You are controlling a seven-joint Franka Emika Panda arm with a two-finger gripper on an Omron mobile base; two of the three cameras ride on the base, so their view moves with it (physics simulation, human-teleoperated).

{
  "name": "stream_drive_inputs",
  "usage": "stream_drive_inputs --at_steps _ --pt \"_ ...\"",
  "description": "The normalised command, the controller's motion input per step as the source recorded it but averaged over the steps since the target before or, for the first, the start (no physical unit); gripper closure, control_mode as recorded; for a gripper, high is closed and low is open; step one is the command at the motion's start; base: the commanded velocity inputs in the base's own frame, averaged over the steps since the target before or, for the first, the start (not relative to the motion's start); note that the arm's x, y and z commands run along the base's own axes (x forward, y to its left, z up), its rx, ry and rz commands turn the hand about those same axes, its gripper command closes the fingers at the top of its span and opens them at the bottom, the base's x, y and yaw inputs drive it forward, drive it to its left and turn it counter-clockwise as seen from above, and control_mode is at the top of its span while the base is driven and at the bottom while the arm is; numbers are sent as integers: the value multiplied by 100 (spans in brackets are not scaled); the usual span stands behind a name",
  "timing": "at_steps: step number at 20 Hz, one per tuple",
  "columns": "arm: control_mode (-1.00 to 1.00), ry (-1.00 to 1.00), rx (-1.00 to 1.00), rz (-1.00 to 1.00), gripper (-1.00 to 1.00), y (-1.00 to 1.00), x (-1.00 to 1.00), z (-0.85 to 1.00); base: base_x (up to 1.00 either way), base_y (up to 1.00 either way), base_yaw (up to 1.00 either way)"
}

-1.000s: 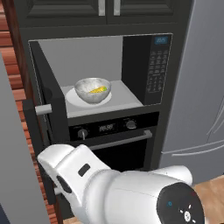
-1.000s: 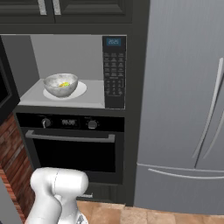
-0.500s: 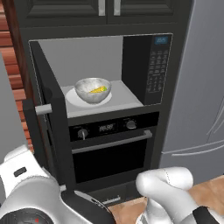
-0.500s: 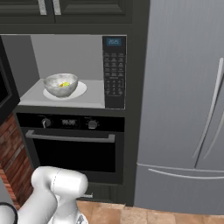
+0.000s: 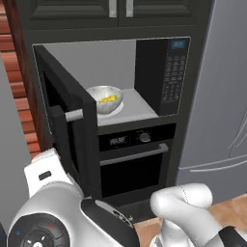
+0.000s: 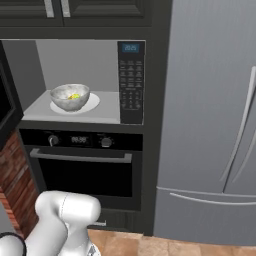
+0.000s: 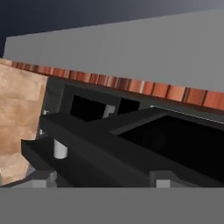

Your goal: Pick the corn from the sink and place it in the bowl. Then pick the bowl and place it in the microwave. Then close the microwave door and press the start button.

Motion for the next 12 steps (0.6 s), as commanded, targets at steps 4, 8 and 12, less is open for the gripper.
stream_drive_inputs --at_steps 4,8,12 --pt "-100 0 0 -7 -100 -83 94 -19 0 0 0" --pt "-100 0 0 -3 -100 -100 97 -8 0 0 0" --pt "-100 0 0 -1 -100 -100 100 -11 0 0 0"
